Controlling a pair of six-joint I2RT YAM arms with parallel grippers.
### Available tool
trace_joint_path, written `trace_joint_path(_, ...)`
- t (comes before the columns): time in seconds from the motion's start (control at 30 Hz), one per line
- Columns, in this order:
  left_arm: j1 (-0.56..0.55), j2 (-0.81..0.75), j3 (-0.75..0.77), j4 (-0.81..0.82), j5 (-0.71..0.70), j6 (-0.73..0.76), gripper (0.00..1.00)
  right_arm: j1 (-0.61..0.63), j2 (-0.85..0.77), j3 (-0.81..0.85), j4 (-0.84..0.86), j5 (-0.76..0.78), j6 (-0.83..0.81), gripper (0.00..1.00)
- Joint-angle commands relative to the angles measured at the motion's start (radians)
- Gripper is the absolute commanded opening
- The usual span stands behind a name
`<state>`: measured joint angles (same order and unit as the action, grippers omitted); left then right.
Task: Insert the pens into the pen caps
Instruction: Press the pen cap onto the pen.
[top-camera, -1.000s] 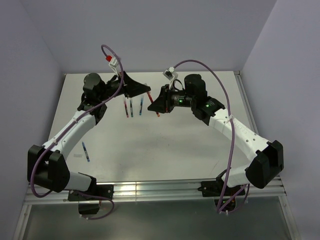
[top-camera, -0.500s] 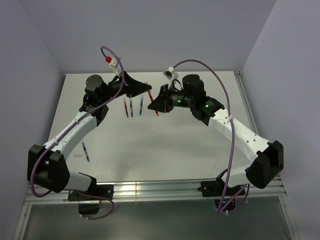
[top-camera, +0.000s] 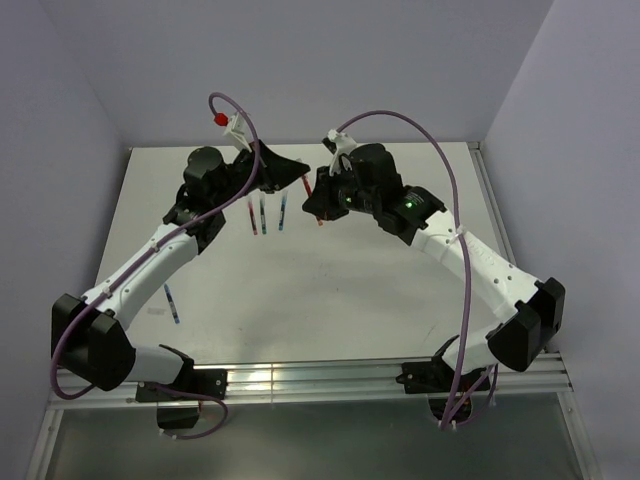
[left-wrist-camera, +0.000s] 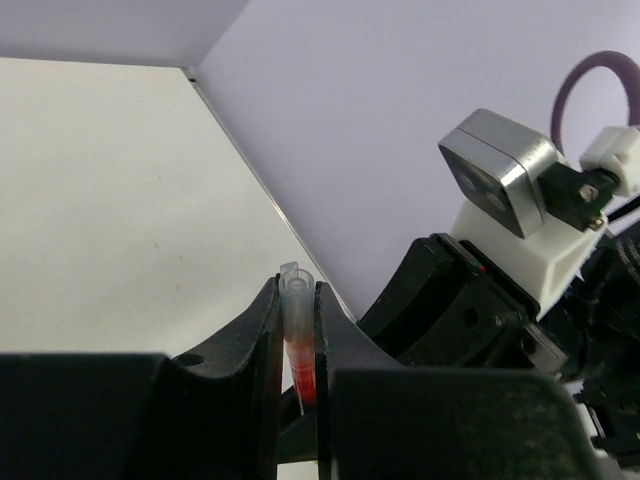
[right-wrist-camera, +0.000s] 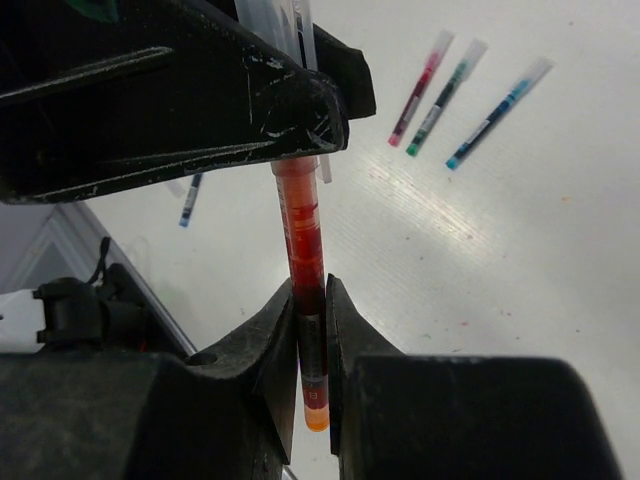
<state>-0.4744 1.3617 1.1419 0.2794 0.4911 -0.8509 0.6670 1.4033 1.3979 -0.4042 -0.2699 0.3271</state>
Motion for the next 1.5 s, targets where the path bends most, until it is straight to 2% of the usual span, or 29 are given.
trace_joint_path(0.0,-0.073,-0.033,0.022,-0.172,0.084,0.046,0.0,-0.007,0.032,0.125,0.145,0.268,-0.016,0.0)
trace_joint_path(0.03,-0.084,-0.032,0.025,-0.184,0.072,0.043,0.0,-0.001,0.043,0.131,0.142,0.332,-0.032,0.0)
trace_joint_path(0.27,-0.122,-0.019,0.071,-0.335,-0.048,0.044,0.0,0.042,0.109,0.239,0.117,0.519,-0.083,0.0)
trace_joint_path(0.4,-0.139,-0.021,0.087,-0.404,-0.118,0.044,0.0,0.068,0.161,0.317,0.082,0.587,-0.109,0.0)
trace_joint_path(0.5,-0.142,-0.038,0.076,-0.402,-0.1,0.073,0.0,0.066,0.174,0.332,0.088,0.51,-0.114,0.0)
trace_joint_path(0.53,-0.139,-0.045,0.068,-0.396,-0.083,0.081,0.0,0.06,0.171,0.332,0.094,0.42,-0.106,0.0)
trace_joint_path(0.6,-0.136,-0.065,0.052,-0.375,-0.051,0.105,0.0,0.031,0.166,0.34,0.097,0.335,-0.091,0.0)
trace_joint_path(0.87,-0.11,-0.119,-0.054,-0.194,0.168,0.086,0.0,-0.075,0.103,0.241,0.238,0.049,0.004,0.0)
trace_joint_path(1.2,-0.026,-0.122,-0.137,0.027,0.461,0.018,0.0,-0.207,0.037,0.113,0.401,-0.185,0.118,0.0)
trace_joint_path(1.47,0.02,-0.108,-0.197,0.26,0.668,-0.071,0.0,-0.294,0.031,0.033,0.62,-0.388,0.243,0.0)
